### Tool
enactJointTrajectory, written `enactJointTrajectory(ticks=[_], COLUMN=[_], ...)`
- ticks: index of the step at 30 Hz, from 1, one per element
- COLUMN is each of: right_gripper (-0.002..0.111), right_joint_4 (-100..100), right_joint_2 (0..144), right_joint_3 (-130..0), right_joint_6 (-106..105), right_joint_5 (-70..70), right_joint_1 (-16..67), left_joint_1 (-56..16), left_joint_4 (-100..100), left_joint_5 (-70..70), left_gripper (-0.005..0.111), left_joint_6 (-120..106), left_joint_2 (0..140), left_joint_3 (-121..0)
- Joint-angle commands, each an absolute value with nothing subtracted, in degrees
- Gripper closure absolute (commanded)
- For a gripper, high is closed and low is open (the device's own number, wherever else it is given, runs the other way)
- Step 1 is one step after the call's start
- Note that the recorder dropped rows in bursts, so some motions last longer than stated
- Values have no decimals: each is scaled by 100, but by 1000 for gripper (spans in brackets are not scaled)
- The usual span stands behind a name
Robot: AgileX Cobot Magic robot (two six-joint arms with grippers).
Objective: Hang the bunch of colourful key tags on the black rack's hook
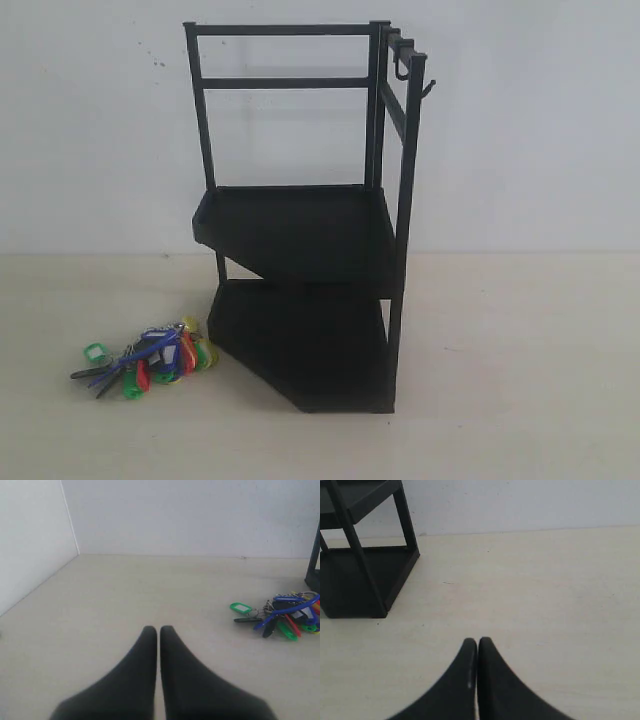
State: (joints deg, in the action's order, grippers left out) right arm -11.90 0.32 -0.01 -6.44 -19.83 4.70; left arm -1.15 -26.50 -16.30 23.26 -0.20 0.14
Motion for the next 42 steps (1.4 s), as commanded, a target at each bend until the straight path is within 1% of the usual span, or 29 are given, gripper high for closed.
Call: enactJointTrajectory(ticks=[1,19,24,25,26,31,34,39,42], right_gripper=[108,108,108,108,108,108,108,108,108], right_joint_4=[-1169,-1141,-1258,-1468,-1831,-2030,-2030,-2030,-2004], right_joint_2=[0,0,0,0,0,0,0,0,0], right_joint_3=[0,0,0,0,0,0,0,0,0], right_joint_6=[-643,-959,-880,-680,-342,465,1622,1923,2504], right_joint_5=[-1912,-2113,-1248,-909,-278,1460,1920,2276,3101], right_joint_1=[459,459,459,459,459,459,459,459,459], left_joint_1=[-122,-122,-122,-122,-122,-122,-122,-122,-122], left_joint_4=[-2651,-2651,-2651,-2651,-2651,-2651,-2651,-2651,-2651], left_joint_5=[-1602,-1602,-1602,-1602,-1602,-1615,-1615,-1615,-1603], left_gripper=[102,102,102,102,102,102,102,102,102], left_joint_6=[2357,2357,2357,2357,2357,2357,2357,2357,2357], left_joint_2=[0,0,0,0,0,0,0,0,0], left_joint_3=[0,0,0,0,0,0,0,0,0])
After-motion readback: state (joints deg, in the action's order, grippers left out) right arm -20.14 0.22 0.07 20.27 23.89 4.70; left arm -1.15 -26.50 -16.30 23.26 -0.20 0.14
